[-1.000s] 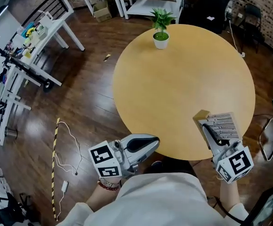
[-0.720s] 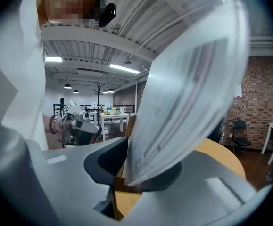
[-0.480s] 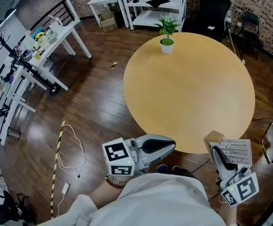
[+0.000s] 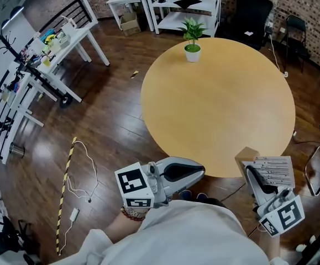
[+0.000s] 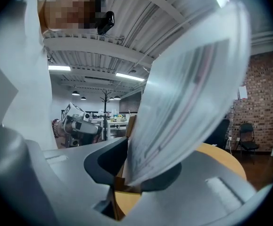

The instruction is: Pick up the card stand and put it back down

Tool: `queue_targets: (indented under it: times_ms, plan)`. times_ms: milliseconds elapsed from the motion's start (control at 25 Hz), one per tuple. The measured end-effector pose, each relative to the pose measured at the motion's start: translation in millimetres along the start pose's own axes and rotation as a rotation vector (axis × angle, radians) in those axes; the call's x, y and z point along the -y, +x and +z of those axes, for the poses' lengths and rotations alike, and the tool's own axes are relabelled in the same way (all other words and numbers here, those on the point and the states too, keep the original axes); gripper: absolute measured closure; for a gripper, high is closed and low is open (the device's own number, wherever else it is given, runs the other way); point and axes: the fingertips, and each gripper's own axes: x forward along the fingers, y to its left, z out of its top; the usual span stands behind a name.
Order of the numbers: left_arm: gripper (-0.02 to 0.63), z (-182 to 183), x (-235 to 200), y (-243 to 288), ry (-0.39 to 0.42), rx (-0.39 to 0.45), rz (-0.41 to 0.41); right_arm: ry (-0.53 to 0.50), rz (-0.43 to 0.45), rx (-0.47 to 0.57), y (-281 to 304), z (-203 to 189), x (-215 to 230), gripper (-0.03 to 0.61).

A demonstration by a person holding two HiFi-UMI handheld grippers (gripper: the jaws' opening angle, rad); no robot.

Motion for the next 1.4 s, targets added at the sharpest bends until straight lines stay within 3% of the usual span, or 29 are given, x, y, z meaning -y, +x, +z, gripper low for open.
queue_targets:
  times_ms: [520,760,1120,1400]
  plan:
    - [0.623,11,-13,13,-0.044,0.079,0.068,0.075,0.025,0.027,-4,-7,10,0.486]
    - [0.623,2,-5,19,-0.036,0.028,0.038,0.085,0.021,0.038,-1,-7,6,0.486]
    - [0.623,8,-4,22,-0.048,0.029,0.034,0.113,0.029,0.03,0,-12,4,0.488]
    - [0.623,9,-24,-8,-0.068,0.021,0.028,0.141,-0.001,0.022,36,-11,4,0.488]
